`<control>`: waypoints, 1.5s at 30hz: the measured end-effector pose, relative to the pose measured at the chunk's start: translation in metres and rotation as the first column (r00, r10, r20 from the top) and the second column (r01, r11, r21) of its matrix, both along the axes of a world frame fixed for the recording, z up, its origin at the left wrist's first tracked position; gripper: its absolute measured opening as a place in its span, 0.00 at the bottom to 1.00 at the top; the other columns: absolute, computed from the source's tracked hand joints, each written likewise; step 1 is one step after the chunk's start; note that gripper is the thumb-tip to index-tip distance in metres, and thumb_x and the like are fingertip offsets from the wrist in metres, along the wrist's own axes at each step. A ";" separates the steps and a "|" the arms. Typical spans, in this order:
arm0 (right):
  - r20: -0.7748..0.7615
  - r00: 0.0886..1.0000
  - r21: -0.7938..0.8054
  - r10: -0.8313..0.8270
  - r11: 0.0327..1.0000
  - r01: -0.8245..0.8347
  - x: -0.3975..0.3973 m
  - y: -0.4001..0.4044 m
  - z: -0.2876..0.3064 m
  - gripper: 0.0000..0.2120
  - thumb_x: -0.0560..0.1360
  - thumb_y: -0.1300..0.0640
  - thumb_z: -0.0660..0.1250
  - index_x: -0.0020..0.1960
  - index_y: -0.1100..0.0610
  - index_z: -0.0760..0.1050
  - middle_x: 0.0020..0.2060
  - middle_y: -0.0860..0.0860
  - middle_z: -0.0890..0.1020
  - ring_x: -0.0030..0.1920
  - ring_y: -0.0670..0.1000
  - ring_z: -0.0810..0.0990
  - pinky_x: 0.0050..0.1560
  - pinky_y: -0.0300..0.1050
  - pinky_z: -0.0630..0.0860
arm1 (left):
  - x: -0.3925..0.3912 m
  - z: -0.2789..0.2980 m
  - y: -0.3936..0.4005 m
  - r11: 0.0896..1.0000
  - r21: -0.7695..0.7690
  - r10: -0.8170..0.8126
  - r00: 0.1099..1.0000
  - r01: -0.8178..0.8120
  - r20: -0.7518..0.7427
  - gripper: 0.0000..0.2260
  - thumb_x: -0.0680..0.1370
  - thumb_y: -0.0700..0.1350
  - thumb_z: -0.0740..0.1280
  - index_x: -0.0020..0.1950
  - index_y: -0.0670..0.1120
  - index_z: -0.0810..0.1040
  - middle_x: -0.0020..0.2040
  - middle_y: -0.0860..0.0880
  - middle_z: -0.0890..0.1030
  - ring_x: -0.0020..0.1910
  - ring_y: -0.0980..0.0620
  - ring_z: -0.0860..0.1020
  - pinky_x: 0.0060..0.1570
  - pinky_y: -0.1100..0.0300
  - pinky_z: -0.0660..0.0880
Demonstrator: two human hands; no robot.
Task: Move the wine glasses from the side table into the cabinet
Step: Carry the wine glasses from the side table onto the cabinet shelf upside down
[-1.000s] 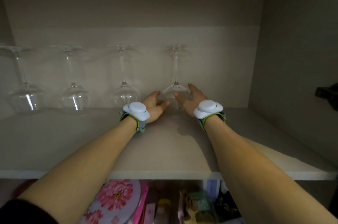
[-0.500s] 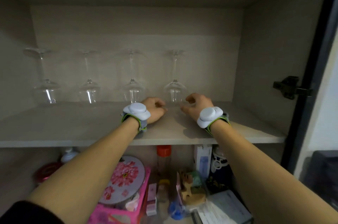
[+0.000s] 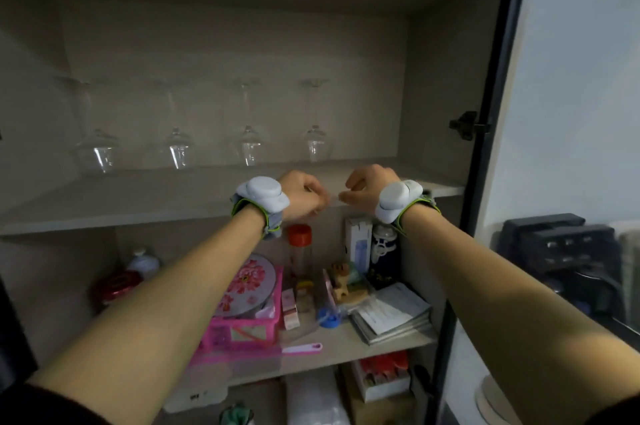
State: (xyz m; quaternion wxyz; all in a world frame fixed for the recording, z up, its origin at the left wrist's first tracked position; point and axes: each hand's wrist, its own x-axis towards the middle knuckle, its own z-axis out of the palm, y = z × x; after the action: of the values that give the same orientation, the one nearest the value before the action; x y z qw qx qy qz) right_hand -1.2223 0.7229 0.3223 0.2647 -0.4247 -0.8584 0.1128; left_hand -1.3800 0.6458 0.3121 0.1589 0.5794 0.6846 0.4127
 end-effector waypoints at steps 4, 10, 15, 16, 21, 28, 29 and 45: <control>0.059 0.998 0.003 -0.018 1.000 0.018 0.021 -0.036 -0.017 0.10 0.72 0.50 0.71 0.49 0.54 0.82 0.49 0.53 0.84 0.52 0.57 0.81 0.44 0.42 0.73 | 0.018 -0.020 -0.028 0.987 -0.130 -0.099 0.993 0.089 -0.069 0.10 0.72 0.39 0.69 0.33 0.51 0.81 0.38 0.44 0.84 0.35 0.47 0.80 0.40 0.52 0.80; 0.180 0.975 -0.051 -0.132 0.988 0.143 0.063 -0.068 -0.081 0.11 0.74 0.51 0.68 0.51 0.57 0.81 0.52 0.55 0.83 0.55 0.60 0.79 0.46 0.42 0.72 | 0.063 -0.076 -0.055 0.928 -0.294 -0.273 0.955 0.229 -0.117 0.03 0.74 0.38 0.69 0.42 0.44 0.81 0.36 0.45 0.82 0.32 0.50 0.78 0.28 0.64 0.74; 0.279 0.943 -0.097 -0.180 0.972 0.215 0.093 -0.079 -0.133 0.13 0.74 0.50 0.68 0.54 0.57 0.81 0.53 0.54 0.83 0.55 0.59 0.80 0.50 0.44 0.77 | 0.092 -0.122 -0.058 0.857 -0.421 -0.355 0.932 0.296 -0.067 0.03 0.74 0.41 0.69 0.44 0.45 0.82 0.32 0.52 0.81 0.30 0.55 0.78 0.29 0.64 0.74; 0.289 0.938 -0.139 -0.190 0.961 0.238 0.102 -0.085 -0.149 0.14 0.74 0.49 0.68 0.56 0.56 0.81 0.55 0.53 0.82 0.57 0.58 0.79 0.50 0.41 0.74 | 0.102 -0.139 -0.060 0.832 -0.451 -0.381 0.924 0.322 -0.043 0.03 0.73 0.41 0.69 0.42 0.47 0.82 0.33 0.51 0.82 0.31 0.55 0.79 0.30 0.63 0.75; 0.341 0.924 -0.235 -0.175 0.935 0.264 0.141 -0.110 -0.203 0.12 0.74 0.49 0.68 0.52 0.55 0.82 0.51 0.53 0.82 0.55 0.57 0.79 0.46 0.40 0.70 | 0.143 -0.206 -0.070 0.747 -0.556 -0.410 0.911 0.364 0.044 0.02 0.71 0.41 0.69 0.40 0.48 0.81 0.36 0.44 0.82 0.33 0.47 0.78 0.35 0.56 0.76; 0.465 0.870 -0.320 -0.164 0.885 0.338 0.227 -0.165 -0.282 0.10 0.75 0.55 0.65 0.52 0.58 0.80 0.49 0.55 0.82 0.44 0.56 0.77 0.43 0.41 0.74 | 0.229 -0.284 -0.105 0.566 -0.723 -0.566 0.824 0.395 0.007 0.02 0.75 0.41 0.68 0.44 0.46 0.80 0.39 0.43 0.81 0.34 0.46 0.76 0.30 0.61 0.73; 0.460 0.877 -0.356 -0.139 0.876 0.326 0.231 -0.168 -0.294 0.11 0.74 0.55 0.66 0.53 0.59 0.80 0.50 0.55 0.82 0.47 0.57 0.79 0.47 0.43 0.77 | 0.230 -0.291 -0.109 0.558 -0.736 -0.572 0.821 0.384 -0.006 0.02 0.75 0.42 0.68 0.44 0.46 0.79 0.38 0.43 0.81 0.33 0.46 0.76 0.30 0.61 0.73; 0.428 0.814 -0.597 -0.391 0.554 0.580 0.514 -0.291 -0.421 0.15 0.70 0.55 0.66 0.53 0.61 0.78 0.49 0.59 0.83 0.50 0.61 0.81 0.52 0.54 0.81 | 0.513 -0.389 -0.182 0.328 -0.827 -0.713 0.694 0.456 0.099 0.06 0.68 0.46 0.68 0.42 0.47 0.80 0.39 0.45 0.85 0.36 0.44 0.83 0.42 0.50 0.81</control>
State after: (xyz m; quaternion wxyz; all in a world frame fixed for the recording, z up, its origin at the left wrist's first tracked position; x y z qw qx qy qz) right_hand -0.7080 0.4316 -0.0982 -0.0059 -0.7245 -0.6206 0.2998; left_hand -0.8675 0.4638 -0.0767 0.4413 0.7017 0.5468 -0.1181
